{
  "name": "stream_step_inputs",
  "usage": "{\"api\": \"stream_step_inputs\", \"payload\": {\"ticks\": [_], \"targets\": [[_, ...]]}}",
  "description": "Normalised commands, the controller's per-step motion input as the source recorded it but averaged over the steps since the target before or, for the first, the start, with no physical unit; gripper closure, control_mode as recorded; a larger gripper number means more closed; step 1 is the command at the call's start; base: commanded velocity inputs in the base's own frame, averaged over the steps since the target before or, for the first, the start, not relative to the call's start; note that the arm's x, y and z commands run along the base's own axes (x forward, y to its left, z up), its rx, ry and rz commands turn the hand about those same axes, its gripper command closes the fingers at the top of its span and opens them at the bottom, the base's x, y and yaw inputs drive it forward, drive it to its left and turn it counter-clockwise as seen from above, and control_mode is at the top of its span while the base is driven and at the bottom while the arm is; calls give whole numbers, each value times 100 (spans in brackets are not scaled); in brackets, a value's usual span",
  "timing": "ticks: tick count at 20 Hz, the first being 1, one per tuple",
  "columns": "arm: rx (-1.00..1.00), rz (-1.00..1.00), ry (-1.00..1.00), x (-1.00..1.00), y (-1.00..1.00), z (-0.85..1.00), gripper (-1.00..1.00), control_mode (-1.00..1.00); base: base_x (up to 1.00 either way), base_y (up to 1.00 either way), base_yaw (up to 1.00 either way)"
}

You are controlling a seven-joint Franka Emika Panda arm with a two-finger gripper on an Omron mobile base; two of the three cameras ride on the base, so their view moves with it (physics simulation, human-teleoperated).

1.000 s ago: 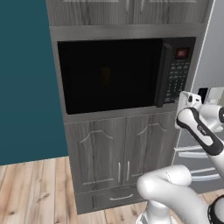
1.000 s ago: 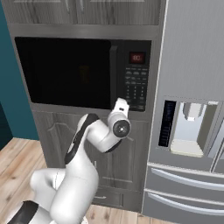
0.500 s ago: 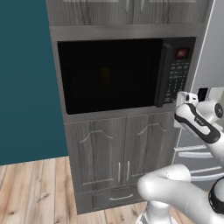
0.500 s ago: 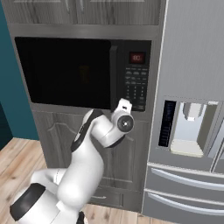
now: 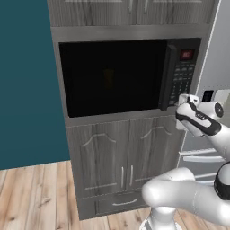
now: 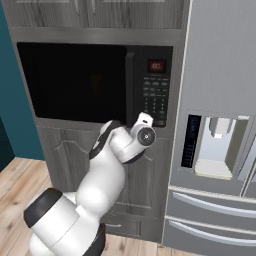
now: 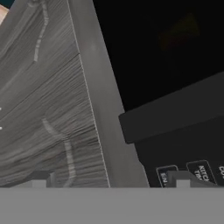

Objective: Place the microwavable item in the microwave. Then, close the microwave door and press the start button.

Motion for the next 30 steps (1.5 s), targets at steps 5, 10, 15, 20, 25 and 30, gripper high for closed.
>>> {"api": "stream_step_inputs", "payload": {"ticks": [5,10,15,20,25,30], "targets": [[0,0,2,25,-15,-13,-100,-100,0,0,0],[0,0,1,31,-5,-5,-100,-100,0,0,0],[0,0,1,40,0,-9,-100,-100,0,0,0],[0,0,3,34,-1,-13,-100,-100,0,0,0],[0,0,1,7,-18,-4,-100,-100,0,0,0],[0,0,1,15,-10,-18,-100,-100,0,0,0]]}}
